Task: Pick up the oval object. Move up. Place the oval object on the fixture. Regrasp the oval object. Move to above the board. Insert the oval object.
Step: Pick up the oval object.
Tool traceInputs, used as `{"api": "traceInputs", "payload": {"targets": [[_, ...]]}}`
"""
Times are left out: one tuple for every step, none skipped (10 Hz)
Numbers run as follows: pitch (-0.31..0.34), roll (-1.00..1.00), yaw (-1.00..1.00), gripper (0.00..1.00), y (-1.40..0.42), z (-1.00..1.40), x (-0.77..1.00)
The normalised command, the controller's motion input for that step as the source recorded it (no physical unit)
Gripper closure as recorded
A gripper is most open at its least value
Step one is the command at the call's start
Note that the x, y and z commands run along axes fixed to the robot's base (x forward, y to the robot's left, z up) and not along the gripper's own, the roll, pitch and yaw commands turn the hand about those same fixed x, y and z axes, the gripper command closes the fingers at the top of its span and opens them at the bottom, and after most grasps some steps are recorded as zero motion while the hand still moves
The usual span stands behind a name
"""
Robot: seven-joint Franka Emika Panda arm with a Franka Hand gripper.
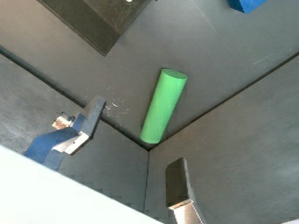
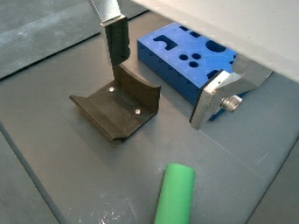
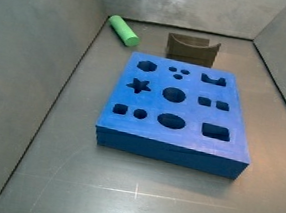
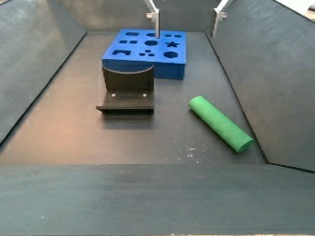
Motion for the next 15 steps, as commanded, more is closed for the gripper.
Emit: {"api": "traceInputs", "payload": {"targets": [[-0.021, 0.0, 0.0, 0.0, 0.0, -0.1, -0.11], [-0.079, -0.03, 0.13, 0.0, 0.28, -0.24, -0.24], [-0.044, 0.0, 0.33, 0.0, 0.35, -0.5, 0.0], [-0.084, 0.0, 0.34, 0.0, 0.4, -0.59, -0.21], [-0.11, 0.03, 0.32, 0.0, 0.41, -0.64, -0.35], [-0.127, 0.05, 0.29, 0.0, 0.35, -0.72, -0.35], [-0.17, 0.08, 0.21, 0.0, 0.29, -0.8, -0.55], [-0.146, 0.06, 0.22, 0.0, 0.27, -0.79, -0.42], [-0.167, 0.06, 0.19, 0.0, 0.27, -0.81, -0.55], [-0.134, 0.03, 0.2, 0.0, 0.33, -0.75, -0.41], [-0.121, 0.02, 0.2, 0.0, 0.38, -0.7, -0.44], [-0.107, 0.0, 0.2, 0.0, 0.38, -0.66, -0.37], [0.0, 0.0, 0.23, 0.0, 0.35, -0.61, 0.0], [0.0, 0.0, 0.13, 0.0, 0.24, -0.67, 0.0], [0.0, -0.02, 0.12, 0.0, 0.17, -0.75, 0.05]]}}
